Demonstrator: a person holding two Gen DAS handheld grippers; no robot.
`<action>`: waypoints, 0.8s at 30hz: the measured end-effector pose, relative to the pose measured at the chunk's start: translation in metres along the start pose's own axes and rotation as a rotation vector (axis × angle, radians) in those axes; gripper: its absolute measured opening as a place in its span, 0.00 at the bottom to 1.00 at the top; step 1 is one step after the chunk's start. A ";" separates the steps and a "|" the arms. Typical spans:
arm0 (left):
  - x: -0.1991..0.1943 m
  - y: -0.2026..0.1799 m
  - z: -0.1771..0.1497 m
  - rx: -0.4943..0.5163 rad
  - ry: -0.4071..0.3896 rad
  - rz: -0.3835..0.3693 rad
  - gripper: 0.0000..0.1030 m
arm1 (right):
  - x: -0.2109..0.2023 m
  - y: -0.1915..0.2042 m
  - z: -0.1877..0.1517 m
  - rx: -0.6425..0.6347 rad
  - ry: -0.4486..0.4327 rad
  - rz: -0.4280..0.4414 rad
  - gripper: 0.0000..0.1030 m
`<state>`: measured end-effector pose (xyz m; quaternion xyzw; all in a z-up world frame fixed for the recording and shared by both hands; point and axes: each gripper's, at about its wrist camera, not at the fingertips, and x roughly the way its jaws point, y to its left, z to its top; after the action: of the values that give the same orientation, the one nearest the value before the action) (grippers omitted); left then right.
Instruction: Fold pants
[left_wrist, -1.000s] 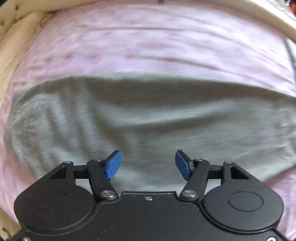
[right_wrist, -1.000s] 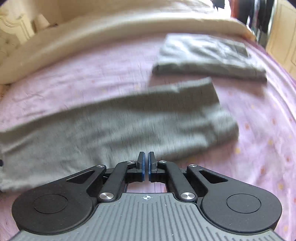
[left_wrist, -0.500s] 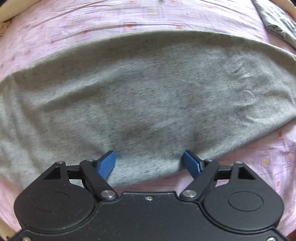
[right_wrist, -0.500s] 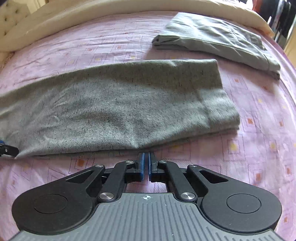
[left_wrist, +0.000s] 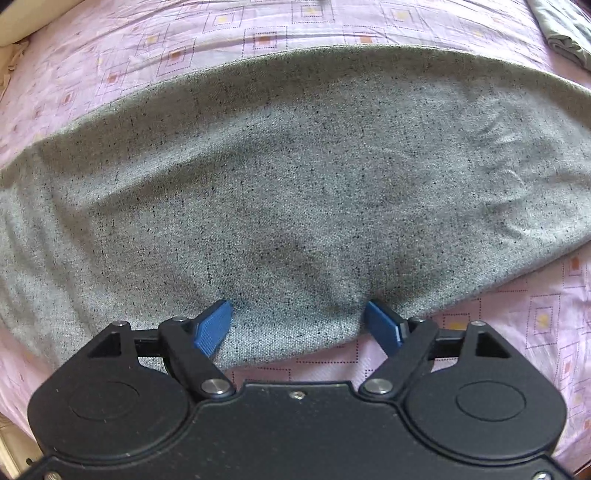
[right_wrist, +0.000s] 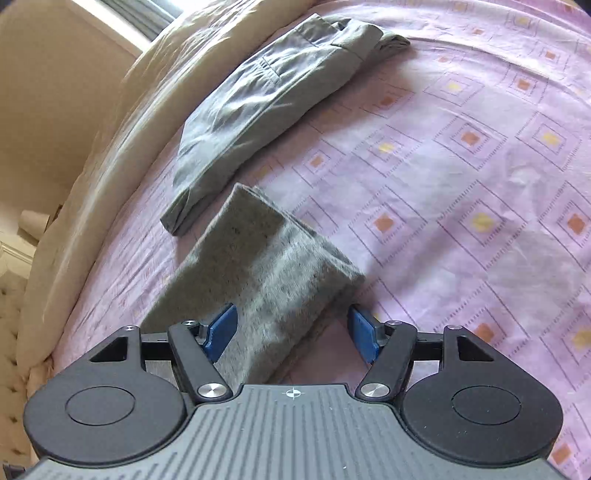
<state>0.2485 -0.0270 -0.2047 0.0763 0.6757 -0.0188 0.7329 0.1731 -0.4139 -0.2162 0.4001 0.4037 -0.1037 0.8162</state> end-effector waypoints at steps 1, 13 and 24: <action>0.000 -0.001 -0.001 0.003 -0.002 0.003 0.82 | 0.004 0.001 0.004 0.002 -0.007 0.006 0.63; -0.060 -0.045 0.032 -0.070 -0.158 -0.075 0.63 | 0.020 0.033 0.026 -0.211 0.078 -0.085 0.12; -0.011 -0.081 0.113 -0.182 -0.108 -0.073 0.54 | 0.000 0.055 0.027 -0.349 0.070 -0.080 0.12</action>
<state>0.3481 -0.1238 -0.1924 -0.0162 0.6365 0.0117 0.7710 0.2153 -0.3975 -0.1757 0.2394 0.4593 -0.0505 0.8539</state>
